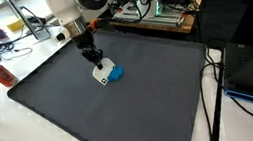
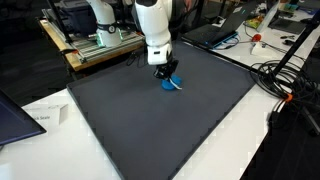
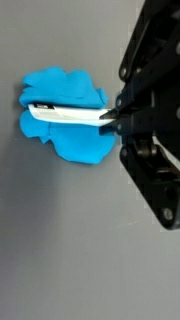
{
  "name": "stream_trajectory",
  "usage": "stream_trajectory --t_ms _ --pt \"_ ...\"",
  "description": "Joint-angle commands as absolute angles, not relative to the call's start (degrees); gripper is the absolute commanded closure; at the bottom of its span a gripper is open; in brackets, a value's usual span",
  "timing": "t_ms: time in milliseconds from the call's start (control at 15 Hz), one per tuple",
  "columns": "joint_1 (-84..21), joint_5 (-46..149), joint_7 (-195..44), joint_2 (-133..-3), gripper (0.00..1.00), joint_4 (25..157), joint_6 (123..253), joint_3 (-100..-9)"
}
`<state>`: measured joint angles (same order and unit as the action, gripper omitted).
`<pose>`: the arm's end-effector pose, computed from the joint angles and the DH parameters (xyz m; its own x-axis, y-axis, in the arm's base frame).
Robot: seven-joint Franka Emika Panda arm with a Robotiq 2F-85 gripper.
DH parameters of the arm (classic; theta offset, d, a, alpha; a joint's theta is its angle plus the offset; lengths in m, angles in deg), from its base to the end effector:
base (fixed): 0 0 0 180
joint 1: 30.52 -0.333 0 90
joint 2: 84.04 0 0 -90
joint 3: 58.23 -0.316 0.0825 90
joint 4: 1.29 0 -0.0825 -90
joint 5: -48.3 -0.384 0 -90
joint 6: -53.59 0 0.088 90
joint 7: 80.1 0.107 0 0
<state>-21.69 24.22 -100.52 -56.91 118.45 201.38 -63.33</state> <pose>0.5834 -0.0452 0.1945 0.9950 -0.0819 0.0565 -0.0648 -0.9643 -0.2568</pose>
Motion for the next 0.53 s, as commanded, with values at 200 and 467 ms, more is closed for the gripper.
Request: stream_trajectory --t_ms 200,467 --pt "-22.49 32.26 -100.42 -60.46 0.99 126.1 198.43 -62.64" --pt "-22.34 34.43 -102.88 -63.14 0.99 128.13 196.01 -62.92"
